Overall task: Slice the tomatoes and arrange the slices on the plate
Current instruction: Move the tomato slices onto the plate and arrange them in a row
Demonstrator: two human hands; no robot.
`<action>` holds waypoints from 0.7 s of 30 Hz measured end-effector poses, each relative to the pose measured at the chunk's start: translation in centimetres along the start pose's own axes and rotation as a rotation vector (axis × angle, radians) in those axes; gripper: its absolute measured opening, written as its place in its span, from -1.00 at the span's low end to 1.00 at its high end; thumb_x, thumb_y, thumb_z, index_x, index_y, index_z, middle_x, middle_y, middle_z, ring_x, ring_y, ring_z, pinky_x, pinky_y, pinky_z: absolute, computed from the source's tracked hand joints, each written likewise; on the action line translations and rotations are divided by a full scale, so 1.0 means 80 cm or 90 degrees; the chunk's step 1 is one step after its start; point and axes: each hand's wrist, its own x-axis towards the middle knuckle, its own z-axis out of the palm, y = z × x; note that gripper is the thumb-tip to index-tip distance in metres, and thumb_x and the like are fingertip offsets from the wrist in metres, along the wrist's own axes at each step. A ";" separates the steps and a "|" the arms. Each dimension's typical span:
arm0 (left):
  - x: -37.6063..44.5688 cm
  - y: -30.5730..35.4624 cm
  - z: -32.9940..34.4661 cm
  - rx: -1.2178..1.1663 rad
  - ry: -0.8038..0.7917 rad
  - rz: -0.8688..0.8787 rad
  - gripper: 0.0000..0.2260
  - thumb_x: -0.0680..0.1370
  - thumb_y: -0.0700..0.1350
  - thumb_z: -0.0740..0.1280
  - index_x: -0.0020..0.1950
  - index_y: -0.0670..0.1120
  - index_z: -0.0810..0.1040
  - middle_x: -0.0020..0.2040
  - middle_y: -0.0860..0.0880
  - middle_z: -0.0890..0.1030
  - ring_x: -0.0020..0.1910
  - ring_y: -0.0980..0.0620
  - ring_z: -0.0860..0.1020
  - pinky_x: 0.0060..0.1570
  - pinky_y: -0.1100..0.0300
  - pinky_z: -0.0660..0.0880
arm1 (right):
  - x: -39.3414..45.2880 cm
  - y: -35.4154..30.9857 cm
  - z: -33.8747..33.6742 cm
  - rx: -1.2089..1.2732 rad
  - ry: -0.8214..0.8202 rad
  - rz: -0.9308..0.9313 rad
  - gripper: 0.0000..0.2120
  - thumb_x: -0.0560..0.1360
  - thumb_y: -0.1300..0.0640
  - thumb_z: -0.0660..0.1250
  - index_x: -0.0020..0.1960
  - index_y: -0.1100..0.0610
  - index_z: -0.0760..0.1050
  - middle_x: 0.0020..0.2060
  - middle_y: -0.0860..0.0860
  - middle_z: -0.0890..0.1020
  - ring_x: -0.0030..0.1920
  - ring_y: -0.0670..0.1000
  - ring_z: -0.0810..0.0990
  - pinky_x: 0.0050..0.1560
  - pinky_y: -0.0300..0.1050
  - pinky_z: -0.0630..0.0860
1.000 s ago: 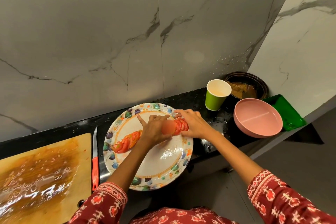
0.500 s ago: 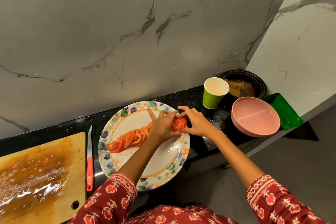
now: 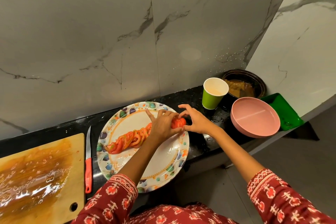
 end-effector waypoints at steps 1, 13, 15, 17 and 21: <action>0.000 0.000 -0.002 -0.012 0.007 -0.003 -0.52 0.46 0.24 0.27 0.34 0.10 0.39 0.35 0.05 0.43 0.43 -0.01 0.19 0.29 -0.37 -0.33 | 0.000 0.000 0.000 -0.002 0.003 -0.001 -0.23 0.38 0.21 0.44 0.46 0.05 0.10 0.13 -0.07 0.57 0.31 0.00 0.35 0.33 -0.06 0.29; -0.025 -0.045 -0.010 -0.166 0.089 -0.091 -0.40 0.41 0.24 0.35 0.39 0.09 0.33 0.42 0.00 0.35 0.46 -0.05 0.18 0.33 -0.29 -0.34 | -0.006 0.000 0.006 0.007 0.082 -0.031 -0.39 0.44 0.16 0.36 0.43 0.04 0.20 0.20 -0.07 0.53 0.28 0.01 0.35 0.31 0.06 0.29; -0.049 -0.071 -0.013 -0.243 0.167 -0.118 -0.50 0.46 0.18 0.33 0.34 0.02 0.41 0.36 -0.04 0.43 0.40 -0.07 0.28 0.41 -0.30 -0.08 | -0.006 -0.004 0.013 0.002 0.139 -0.041 -0.47 0.47 0.16 0.33 0.40 0.06 0.27 0.20 -0.03 0.53 0.26 -0.01 0.37 0.27 0.03 0.33; -0.079 -0.097 -0.017 -0.316 0.260 -0.158 -0.66 0.53 0.00 0.31 0.27 -0.08 0.48 0.28 -0.11 0.50 0.32 -0.10 0.38 0.36 -0.09 0.22 | -0.004 -0.009 0.025 -0.010 0.207 -0.047 -0.55 0.48 0.21 0.31 0.35 0.12 0.35 0.18 0.03 0.53 0.23 0.02 0.40 0.22 -0.02 0.38; -0.146 -0.149 -0.006 -0.318 0.341 -0.287 -0.75 0.56 -0.25 0.25 0.23 -0.16 0.51 0.22 -0.18 0.53 0.22 -0.15 0.45 0.18 -0.07 0.44 | -0.005 -0.020 0.061 -0.004 0.374 0.007 -0.76 0.50 0.30 0.26 0.16 0.26 0.49 0.04 0.15 0.55 0.10 0.11 0.43 0.04 -0.21 0.31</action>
